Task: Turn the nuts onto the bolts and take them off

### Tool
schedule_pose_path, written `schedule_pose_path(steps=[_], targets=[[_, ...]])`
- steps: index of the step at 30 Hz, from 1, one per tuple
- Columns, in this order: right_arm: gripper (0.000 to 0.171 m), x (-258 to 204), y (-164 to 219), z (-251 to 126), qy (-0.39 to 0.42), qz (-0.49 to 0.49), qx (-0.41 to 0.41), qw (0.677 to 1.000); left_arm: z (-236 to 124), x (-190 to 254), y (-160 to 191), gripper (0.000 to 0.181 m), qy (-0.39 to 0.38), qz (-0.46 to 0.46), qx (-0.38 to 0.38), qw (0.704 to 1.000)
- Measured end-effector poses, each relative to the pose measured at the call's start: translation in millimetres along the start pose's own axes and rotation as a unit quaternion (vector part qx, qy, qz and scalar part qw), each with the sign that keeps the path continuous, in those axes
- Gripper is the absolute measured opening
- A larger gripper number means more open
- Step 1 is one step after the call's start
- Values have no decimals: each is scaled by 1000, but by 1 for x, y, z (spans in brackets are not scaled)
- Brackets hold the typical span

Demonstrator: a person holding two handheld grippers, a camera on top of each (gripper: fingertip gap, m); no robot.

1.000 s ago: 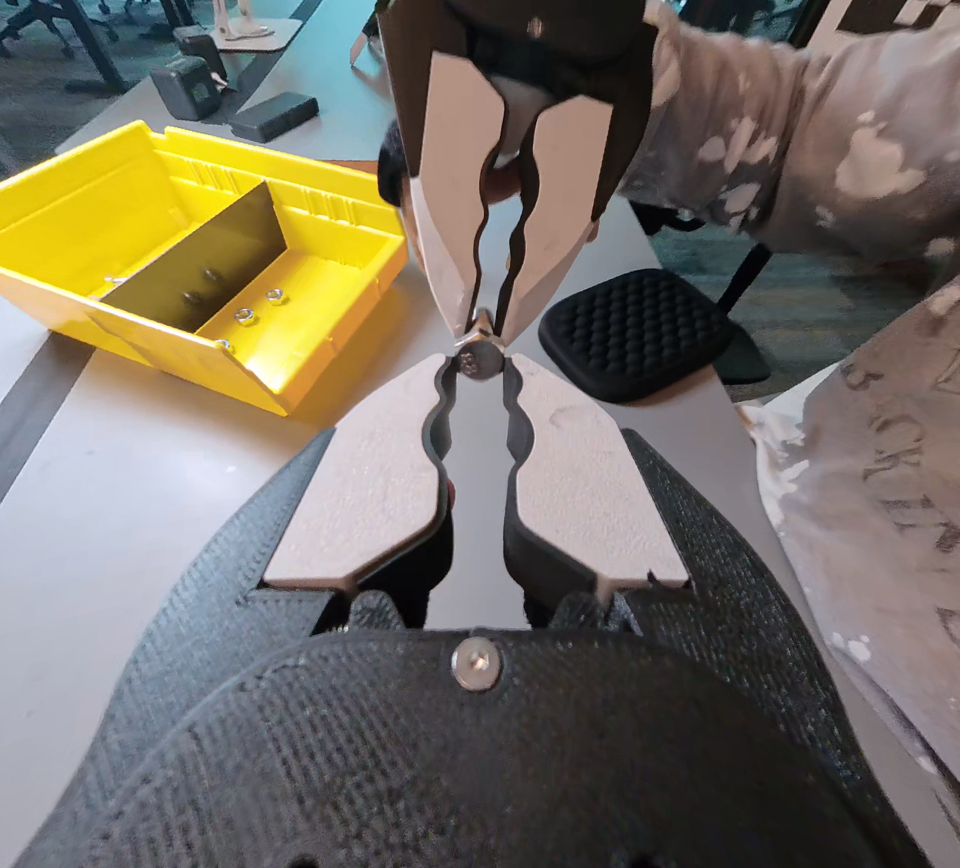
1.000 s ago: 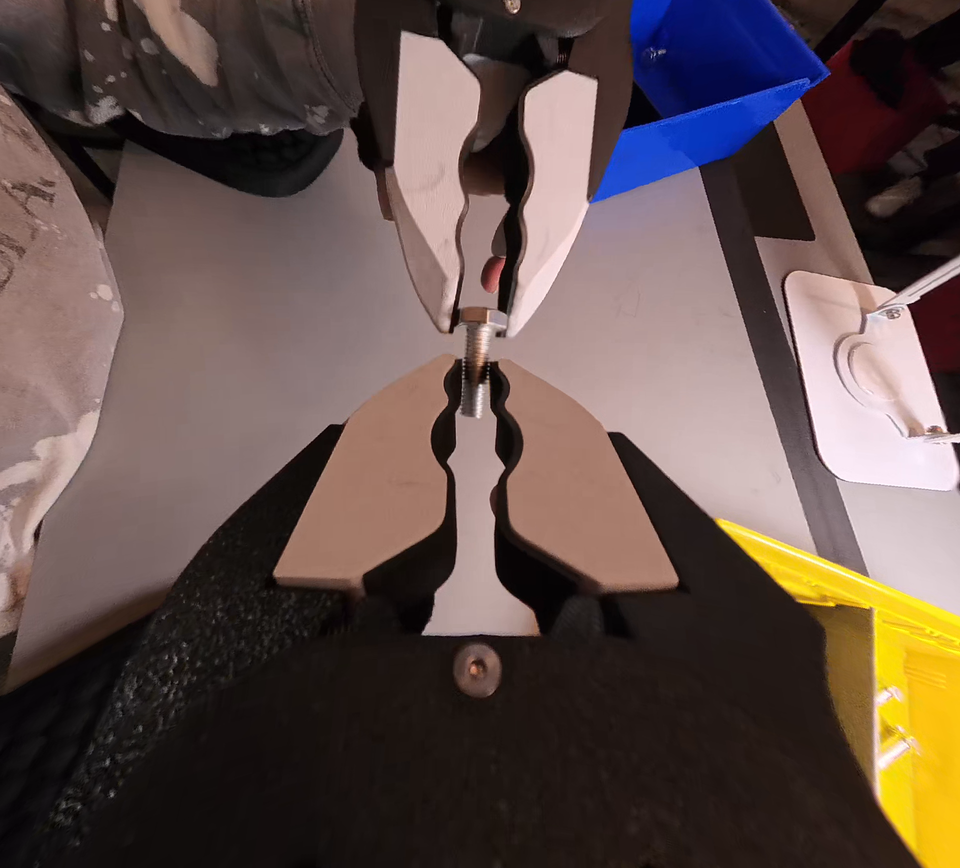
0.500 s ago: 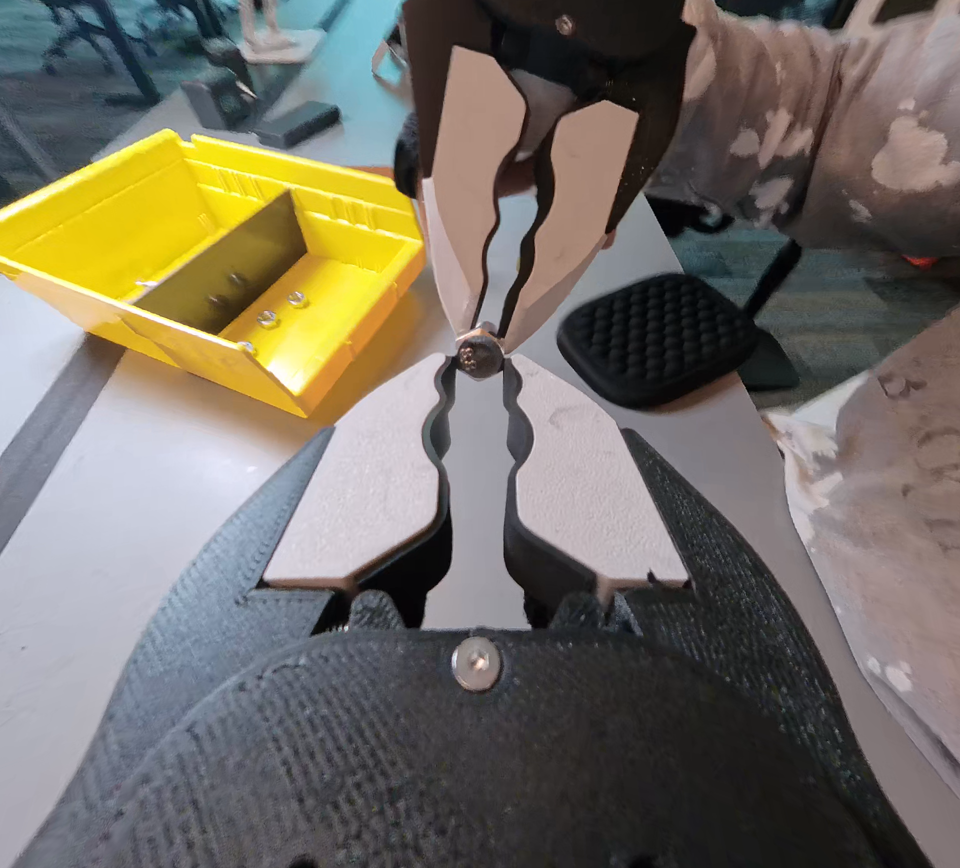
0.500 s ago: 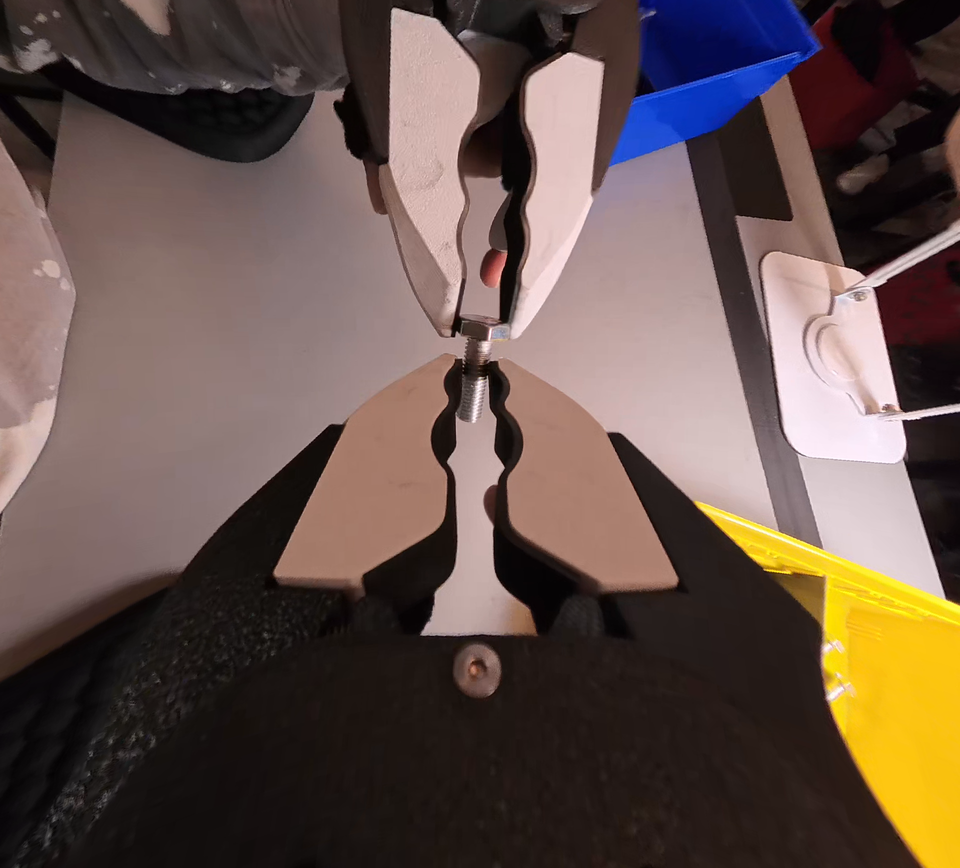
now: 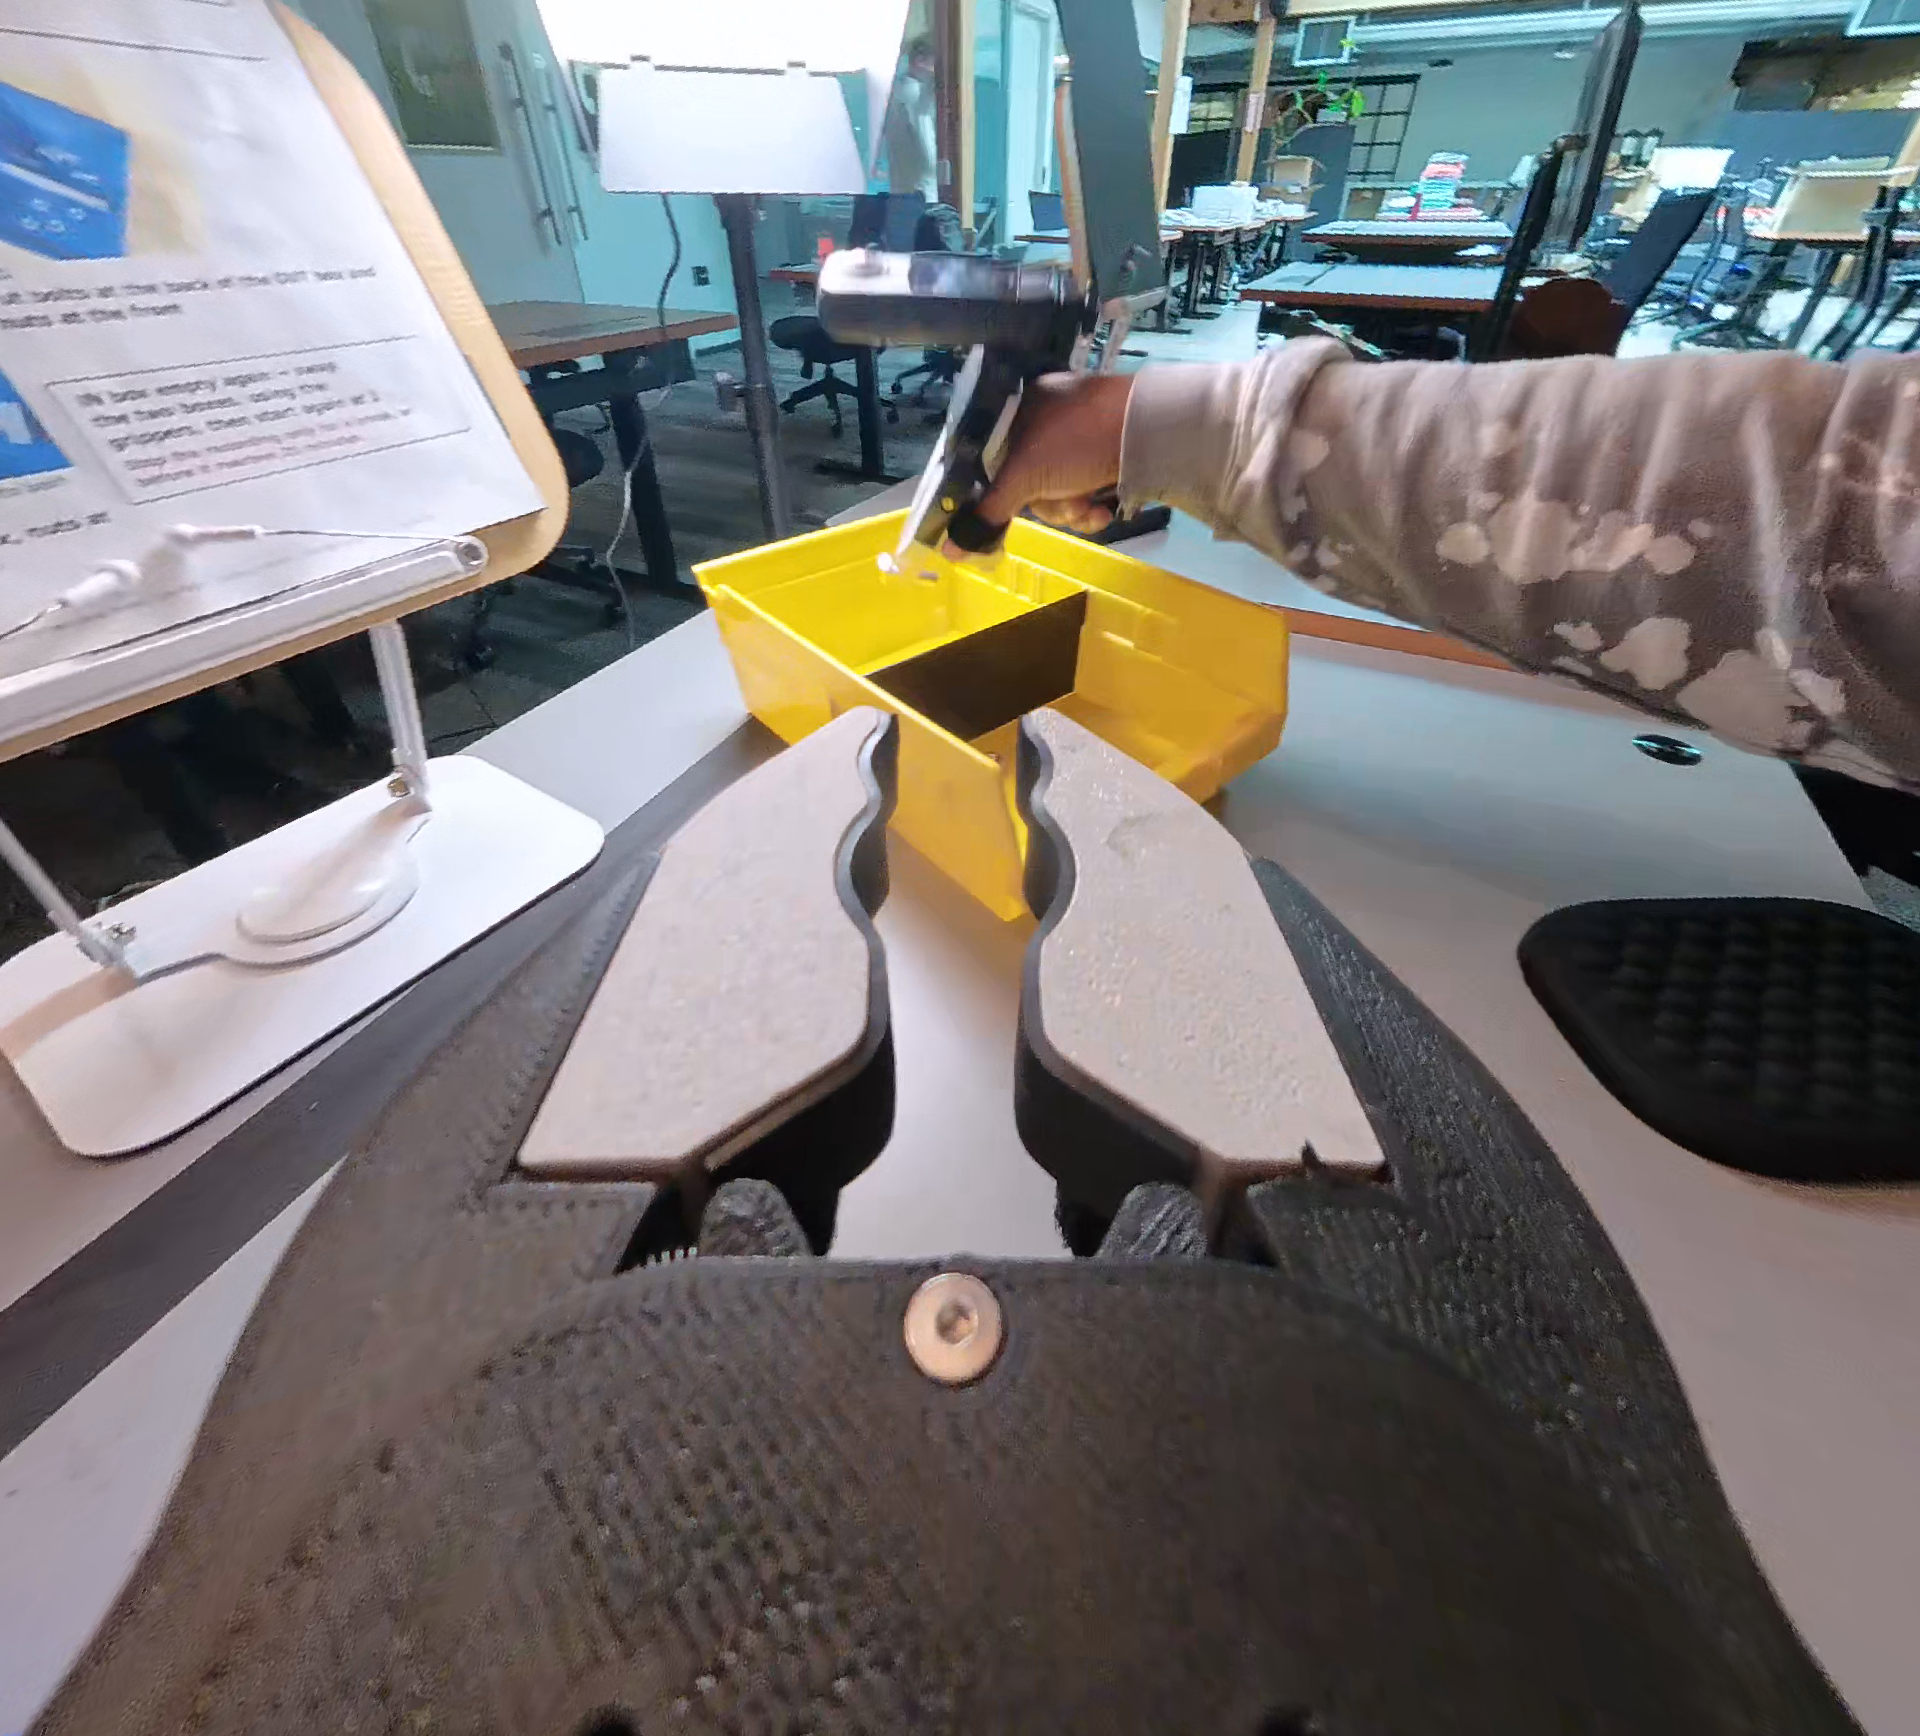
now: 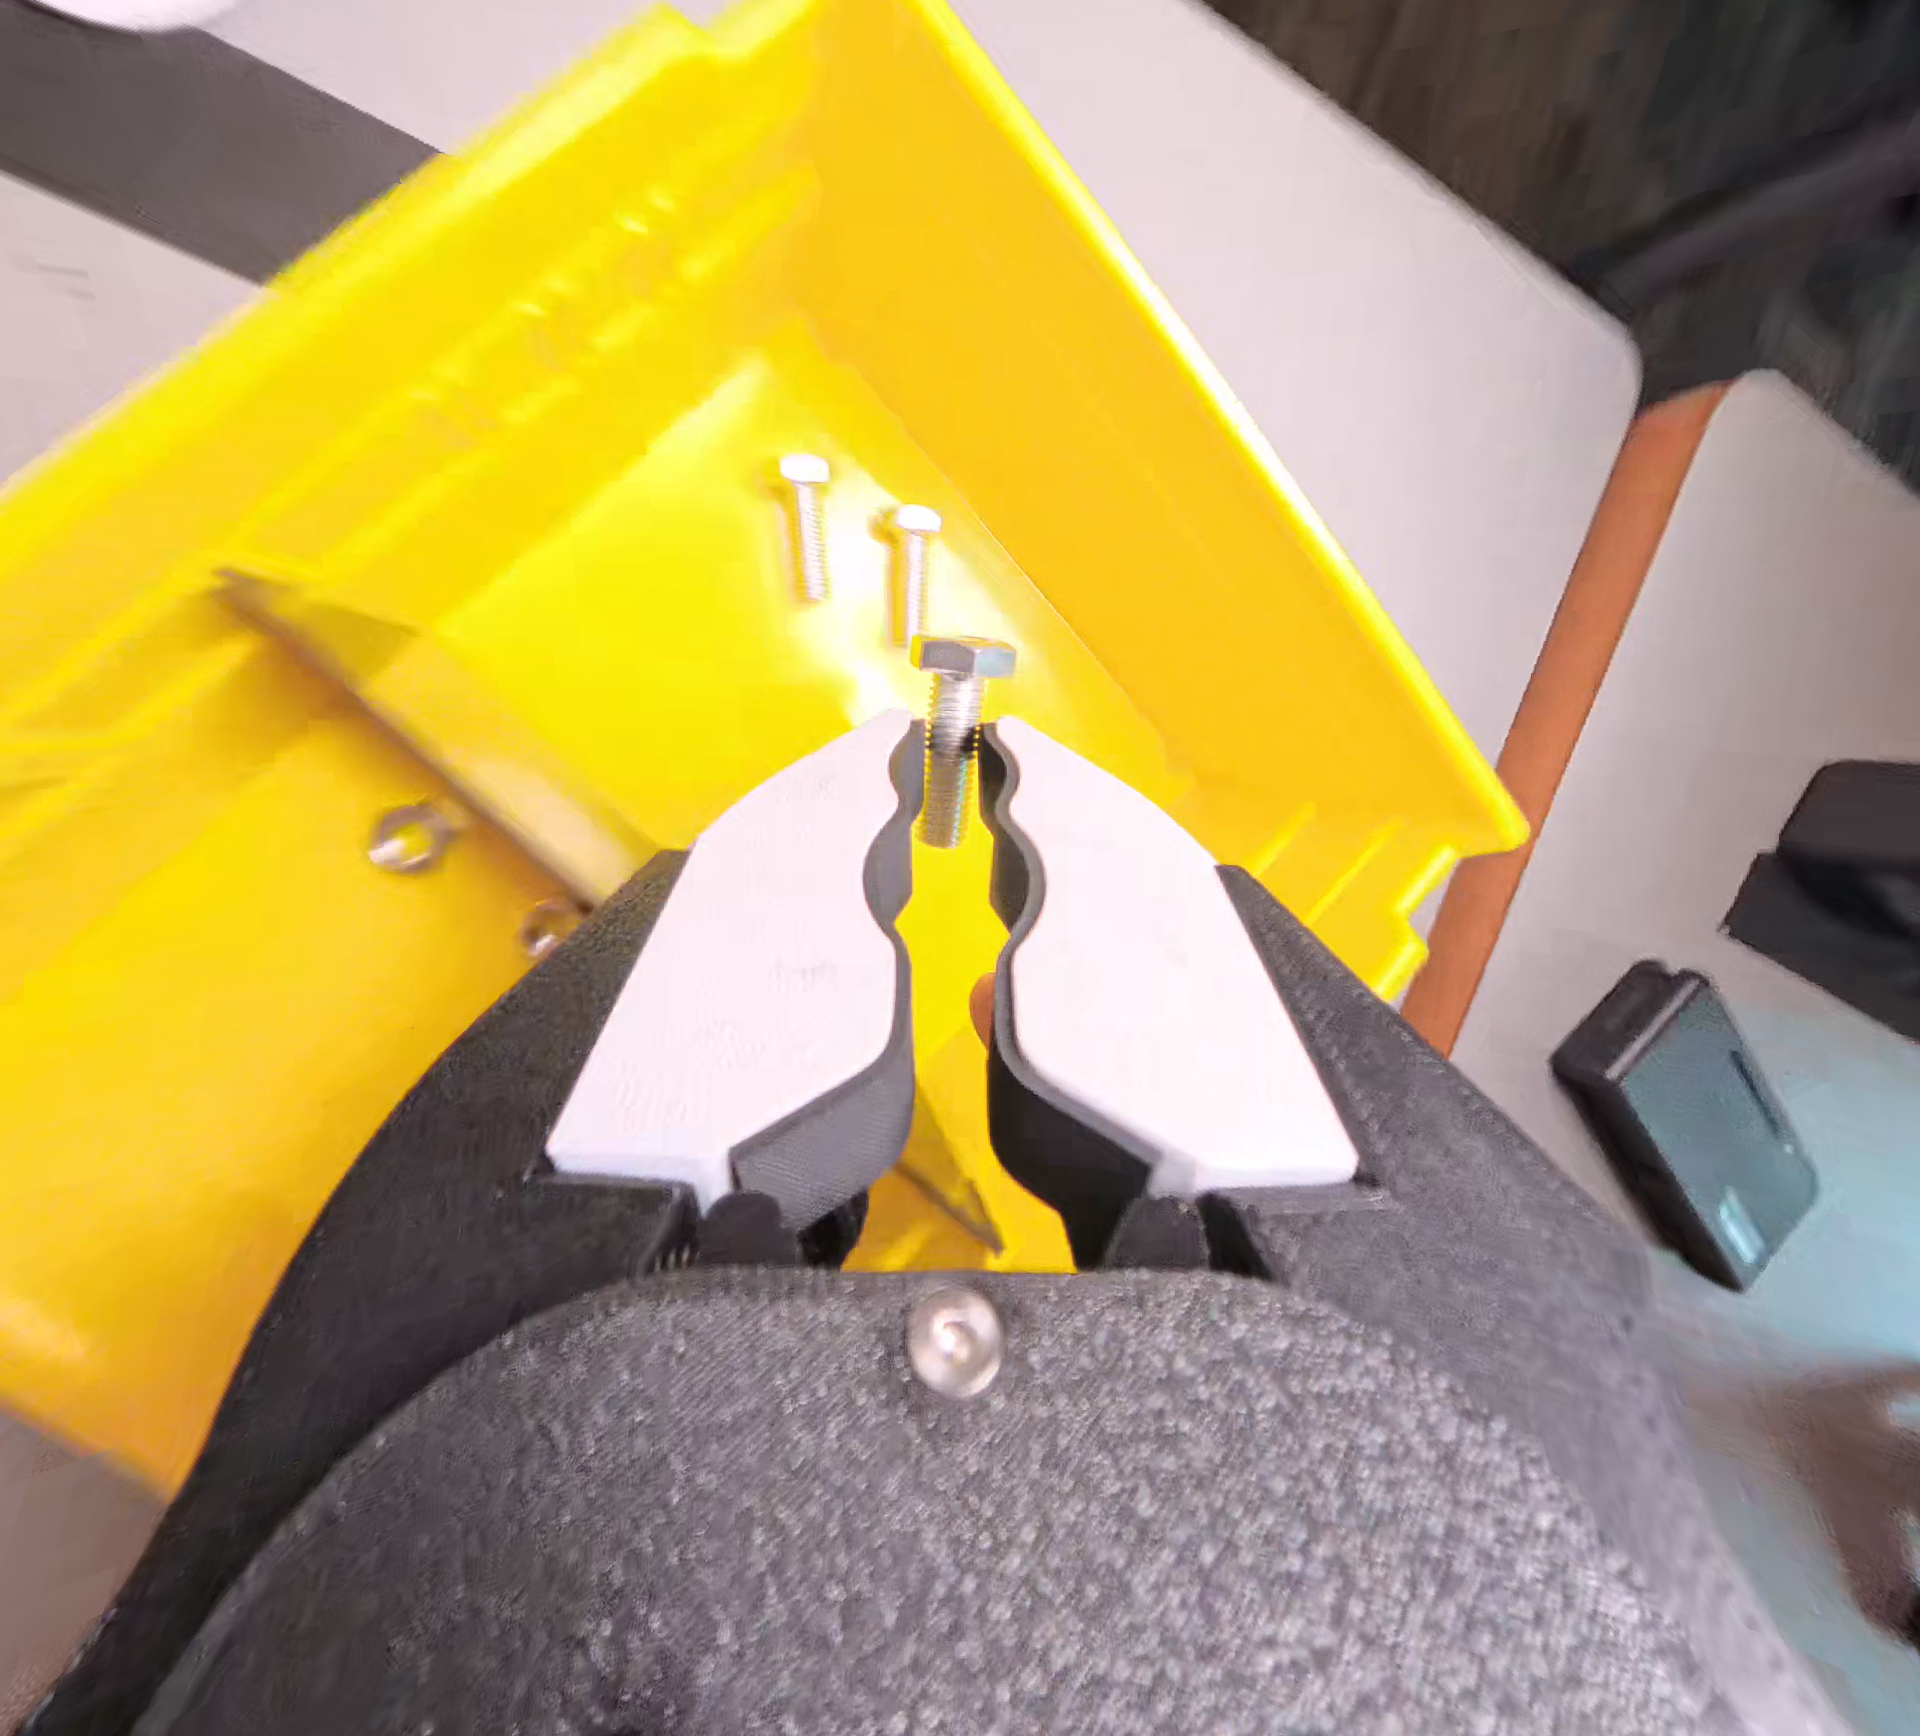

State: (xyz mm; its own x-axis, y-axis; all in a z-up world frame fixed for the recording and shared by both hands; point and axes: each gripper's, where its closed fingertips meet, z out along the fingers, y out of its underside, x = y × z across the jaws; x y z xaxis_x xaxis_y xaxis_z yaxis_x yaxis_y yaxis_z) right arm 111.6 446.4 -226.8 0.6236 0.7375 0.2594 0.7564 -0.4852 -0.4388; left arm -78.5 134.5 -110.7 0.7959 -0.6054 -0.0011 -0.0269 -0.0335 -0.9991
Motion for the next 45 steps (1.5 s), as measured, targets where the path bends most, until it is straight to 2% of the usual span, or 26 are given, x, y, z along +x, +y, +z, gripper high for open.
schedule_pose_path(steps=[3,6,13,15,19,22,24,26,28,30,32,36,41,45], targets=[[10,12,18,49,-2,31,-60,998,-3,-14,6,19,-14,-6,0,1000],[10,15,24,73,-7,50,-77,996,-6,-28,10,14,-28,-8,1,1000],[10,13,24,87,-17,34,-94,995,-6,-40,16,11,-37,-18,-3,999],[15,12,19,83,-16,29,-81,996,-6,-39,15,13,-39,-15,-4,999],[21,11,-11,45,-11,18,3,1000,-9,-37,8,15,-43,-12,5,999],[21,-10,-52,-18,-34,7,138,990,-11,-37,3,16,-46,-13,12,999],[20,-38,-71,-73,-63,-1,243,968,-12,-38,0,17,-49,-14,15,999],[20,-75,-73,-126,-102,-1,333,937,-15,-38,-4,19,-54,-12,19,998],[20,-118,-59,-166,-143,-1,398,906,-17,-38,-8,19,-57,-10,22,998],[20,-160,-35,-189,-177,-1,446,878,-21,-40,-12,21,-65,-8,23,998],[19,-200,-7,-195,-208,4,471,857,-26,-44,-17,20,-75,-4,26,997],[20,-256,42,-177,-244,10,488,838,-47,-63,-29,16,-110,3,32,993],[20,-279,68,-157,-266,14,493,828,-91,-110,-35,13,-191,25,-6,981],[20,-284,68,-160,-263,-8,503,823,-137,-169,-31,11,-264,20,-82,961]])
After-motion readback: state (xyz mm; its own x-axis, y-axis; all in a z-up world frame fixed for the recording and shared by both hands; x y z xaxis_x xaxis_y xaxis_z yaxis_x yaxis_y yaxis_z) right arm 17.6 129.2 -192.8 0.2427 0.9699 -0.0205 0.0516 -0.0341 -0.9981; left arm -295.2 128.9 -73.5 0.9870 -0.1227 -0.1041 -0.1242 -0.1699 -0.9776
